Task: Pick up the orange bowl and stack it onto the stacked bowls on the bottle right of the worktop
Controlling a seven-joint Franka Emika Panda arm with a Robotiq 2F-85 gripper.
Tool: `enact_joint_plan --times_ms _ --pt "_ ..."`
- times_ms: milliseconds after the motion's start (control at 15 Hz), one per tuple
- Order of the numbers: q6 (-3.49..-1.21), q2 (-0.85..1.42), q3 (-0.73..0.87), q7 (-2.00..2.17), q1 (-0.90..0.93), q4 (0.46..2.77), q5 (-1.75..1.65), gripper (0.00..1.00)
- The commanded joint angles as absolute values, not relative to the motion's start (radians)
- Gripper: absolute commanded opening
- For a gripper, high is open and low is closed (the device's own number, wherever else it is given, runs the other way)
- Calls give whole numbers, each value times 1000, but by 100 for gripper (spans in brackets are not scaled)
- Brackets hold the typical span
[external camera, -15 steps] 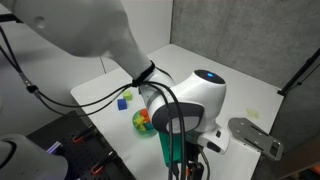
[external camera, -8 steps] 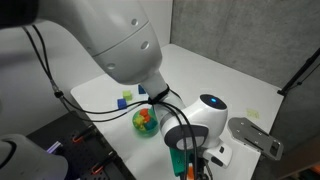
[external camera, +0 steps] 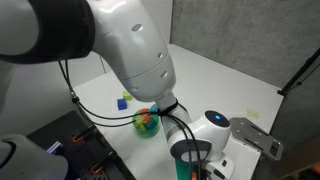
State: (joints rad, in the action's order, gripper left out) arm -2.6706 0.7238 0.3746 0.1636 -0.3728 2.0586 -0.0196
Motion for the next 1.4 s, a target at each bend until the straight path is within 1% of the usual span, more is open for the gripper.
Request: enact_joint_plan --times_ms 0,800,867,933,1000,1067,1333 --pt "-2685 776 363 165 -390 2011 23 100" --pt "-2730 839 349 163 -389 1994 74 100" --pt "-2731 841 348 163 -389 1994 77 89" --pt "-2732 843 348 162 -388 1995 77 73" --pt "-2732 844 347 162 -388 1995 78 66" --pt "-2732 844 346 162 -388 1995 79 56" --pt "-2732 838 345 162 -388 1999 85 25"
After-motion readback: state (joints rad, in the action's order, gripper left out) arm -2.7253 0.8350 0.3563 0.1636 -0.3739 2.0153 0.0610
